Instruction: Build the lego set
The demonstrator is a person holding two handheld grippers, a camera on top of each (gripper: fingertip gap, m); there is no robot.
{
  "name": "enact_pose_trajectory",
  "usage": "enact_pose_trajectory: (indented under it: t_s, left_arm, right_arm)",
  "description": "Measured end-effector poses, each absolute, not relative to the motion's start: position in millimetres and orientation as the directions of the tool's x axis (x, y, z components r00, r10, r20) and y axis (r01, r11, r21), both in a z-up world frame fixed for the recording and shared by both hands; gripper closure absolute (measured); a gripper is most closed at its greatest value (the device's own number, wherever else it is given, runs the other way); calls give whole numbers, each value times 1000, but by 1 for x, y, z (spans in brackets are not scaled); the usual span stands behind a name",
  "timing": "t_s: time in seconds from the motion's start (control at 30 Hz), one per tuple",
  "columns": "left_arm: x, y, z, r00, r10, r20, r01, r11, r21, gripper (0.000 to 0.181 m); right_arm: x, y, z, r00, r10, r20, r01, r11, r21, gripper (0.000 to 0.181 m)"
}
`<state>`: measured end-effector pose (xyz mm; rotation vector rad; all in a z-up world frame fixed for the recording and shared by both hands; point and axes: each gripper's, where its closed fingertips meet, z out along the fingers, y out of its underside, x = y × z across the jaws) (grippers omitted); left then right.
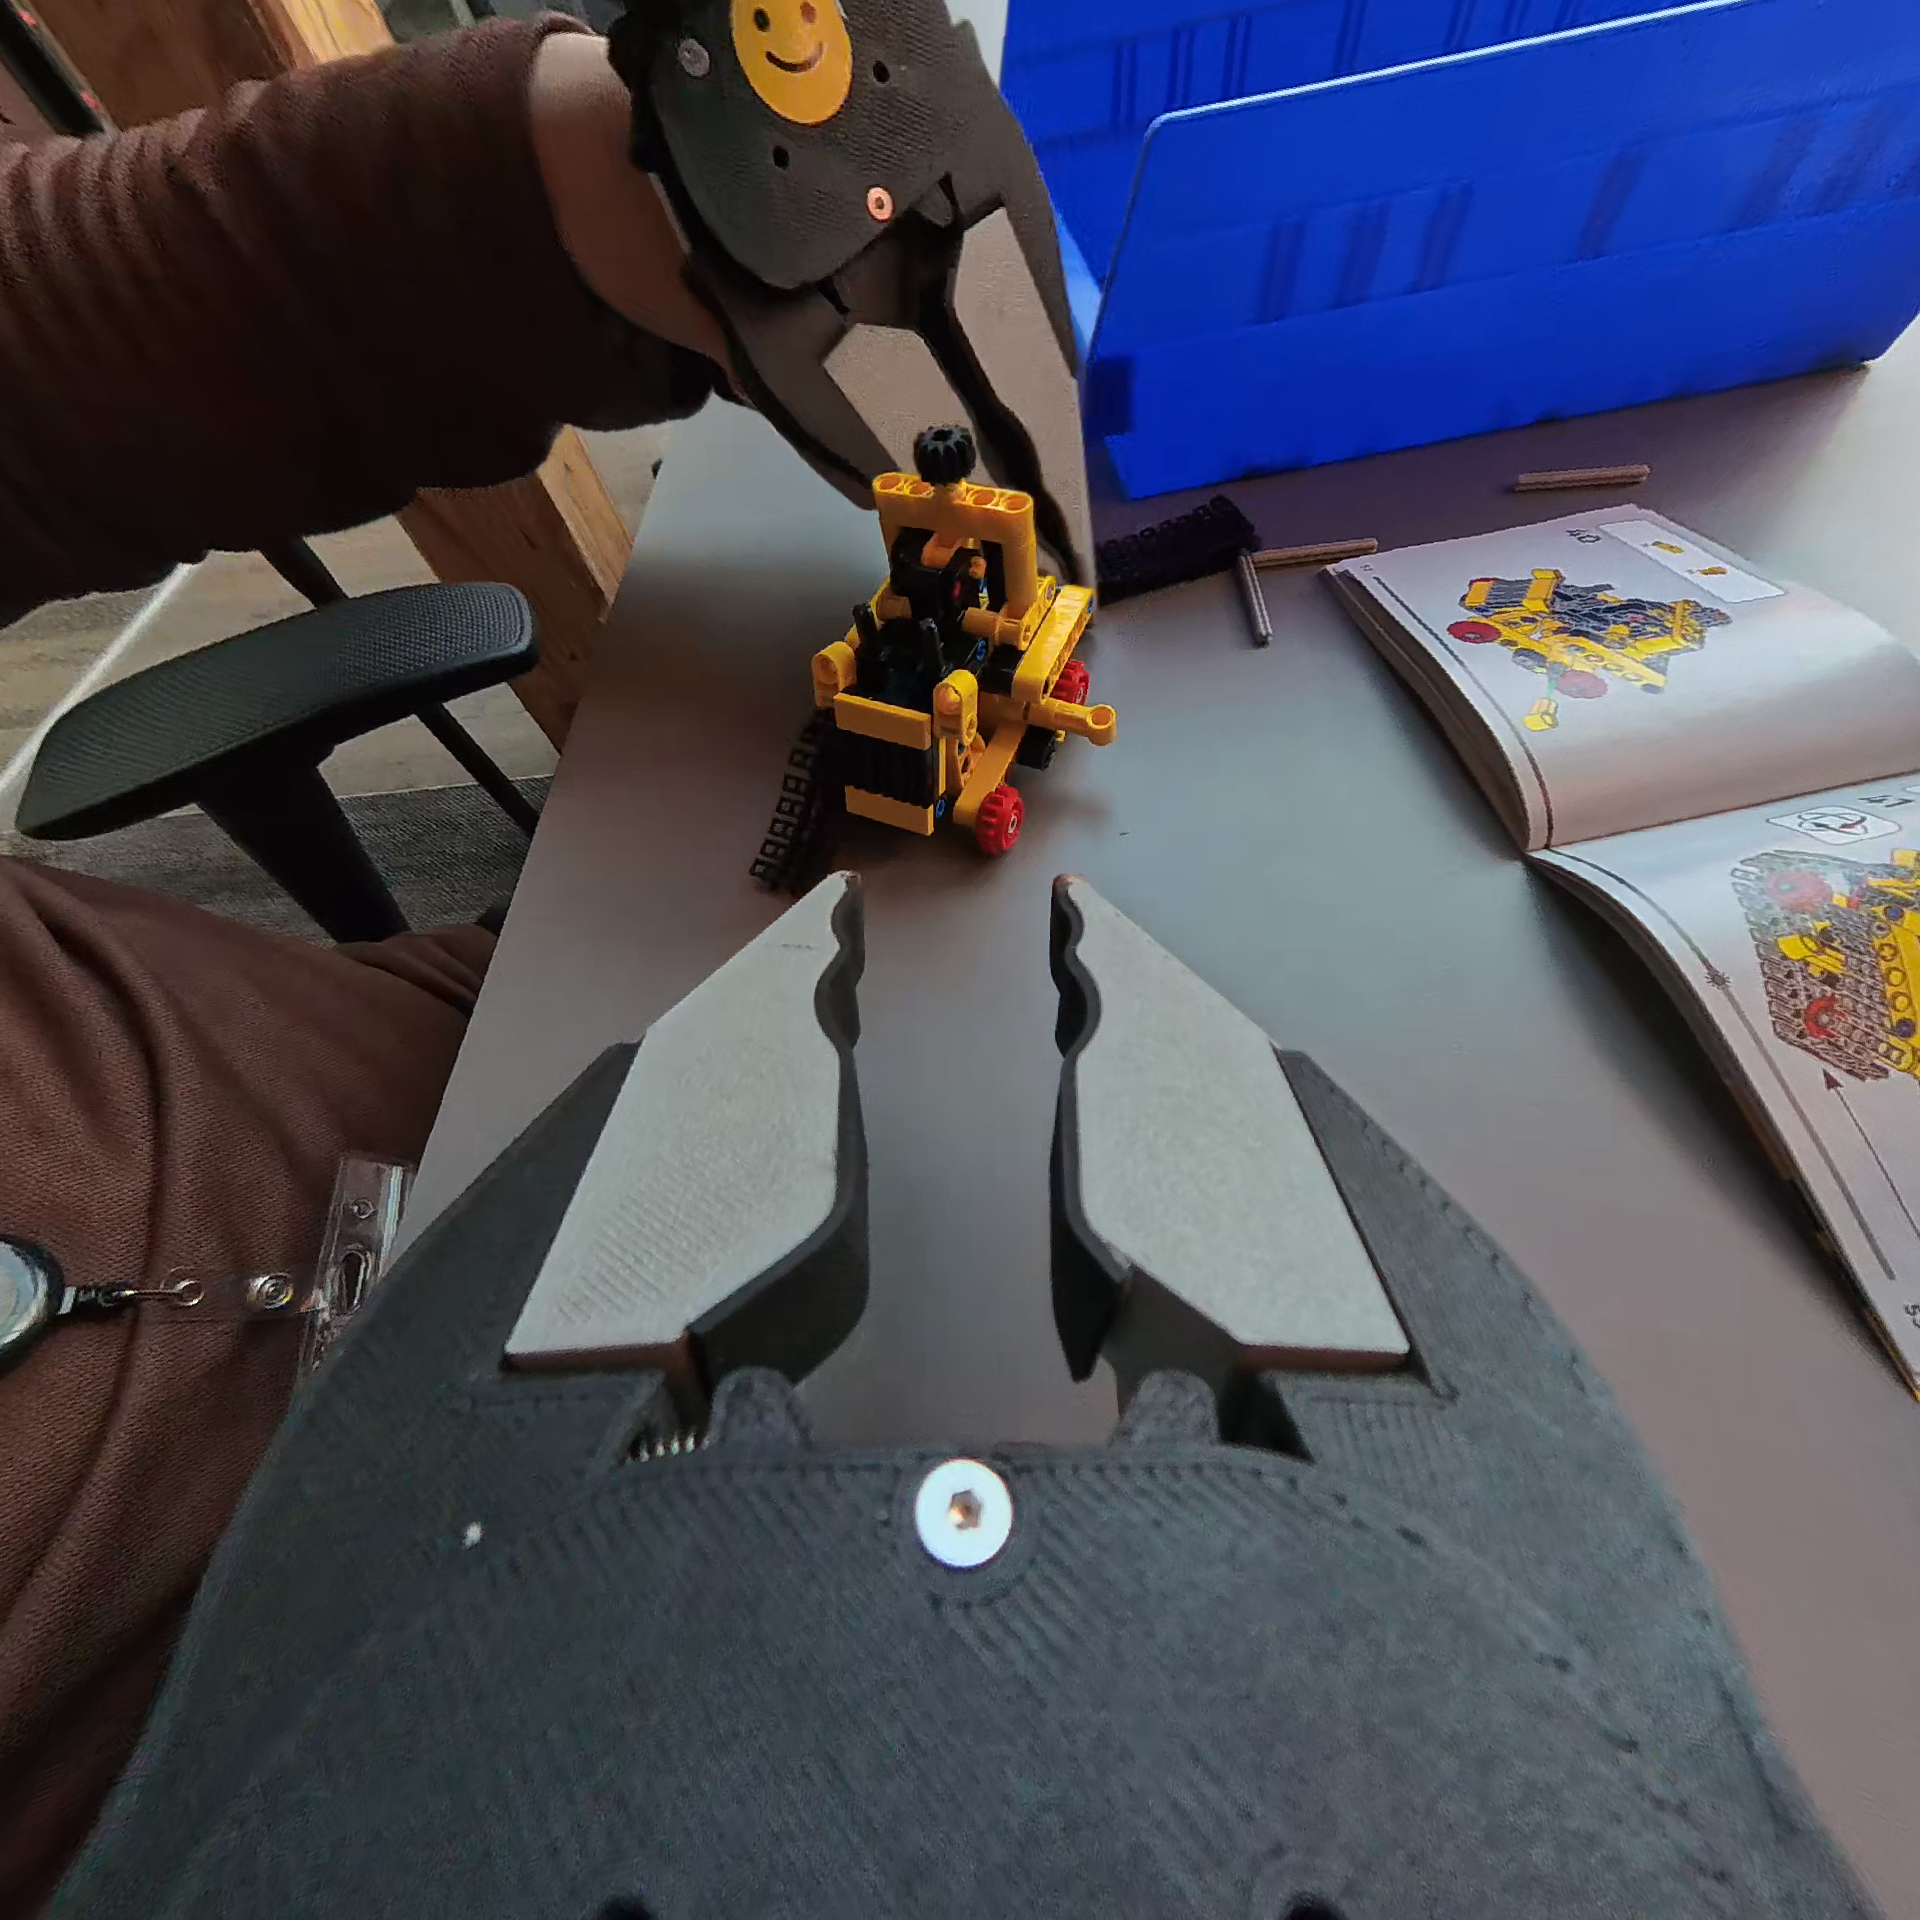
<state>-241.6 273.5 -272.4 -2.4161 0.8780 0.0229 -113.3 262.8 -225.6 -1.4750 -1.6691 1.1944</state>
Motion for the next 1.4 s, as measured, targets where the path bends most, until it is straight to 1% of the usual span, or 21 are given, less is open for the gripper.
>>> enact_pose_trajectory:
  t_s: [0.07, 0.13, 0.2, 0.23, 0.3, 0.37, 0.4, 0.43, 0.47, 0.6, 0.8, 1.0, 1.13, 1.23, 1.3, 1.4]
  left_arm:
    - [-248, 263, -269, 786, -581, -211, -598, -626, -502, 181]
    - [-255, 265, -258, 815, -529, -237, -560, -613, -557, 181]
    - [-261, 273, -248, 857, -447, -258, -501, -599, -625, 172]
    - [-264, 276, -246, 870, -411, -273, -484, -598, -639, 166]
    - [-269, 280, -252, 877, -370, -307, -479, -619, -623, 156]
    - [-272, 282, -261, 876, -353, -330, -483, -642, -595, 154]
    - [-273, 282, -266, 873, -350, -340, -487, -654, -579, 155]
    - [-274, 284, -267, 870, -344, -353, -492, -648, -582, 163]
    - [-274, 284, -267, 864, -345, -368, -503, -641, -580, 165]
    - [-276, 277, -267, 862, -355, -361, -505, -648, -570, 170]
    - [-260, 252, -266, 894, -394, -213, -432, -635, -641, 170]
    - [-229, 223, -264, 844, -508, -169, -478, -573, -666, 169]
    - [-233, 226, -254, 841, -513, -174, -473, -537, -699, 154]
    - [-223, 224, -241, 809, -580, -91, -429, -478, -767, 146]
    - [-214, 223, -234, 774, -632, -34, -402, -449, -798, 145]
    - [-213, 229, -236, 757, -653, 11, -394, -470, -790, 144]
  right_arm:
    - [-113, 263, -226, -200, 972, -123, 430, -25, -902, 148]
    - [-113, 262, -226, -201, 972, -120, 432, -22, -902, 149]
    - [-113, 262, -227, -204, 972, -120, 439, -19, -899, 149]
    - [-113, 261, -228, -204, 971, -121, 442, -19, -897, 149]
    - [-114, 262, -228, -202, 972, -122, 444, -20, -896, 149]
    - [-113, 262, -227, -198, 973, -119, 438, -21, -899, 149]
    - [-113, 263, -227, -195, 974, -118, 434, -22, -901, 149]
    - [-113, 263, -226, -193, 974, -119, 431, -25, -902, 149]
    - [-113, 264, -226, -192, 974, -121, 429, -28, -903, 149]
    - [-113, 264, -225, -196, 972, -133, 427, -38, -904, 150]
    - [-113, 262, -226, -201, 973, -115, 431, -18, -902, 149]
    - [-113, 262, -227, -204, 971, -123, 437, -22, -899, 149]
    - [-113, 262, -227, -198, 973, -115, 437, -17, -899, 149]
    - [-111, 252, -231, -209, 963, -170, 472, -53, -880, 143]
    - [-112, 237, -235, -230, 947, -224, 504, -81, -860, 137]
    - [-116, 222, -241, -218, 953, -208, 535, -61, -843, 133]
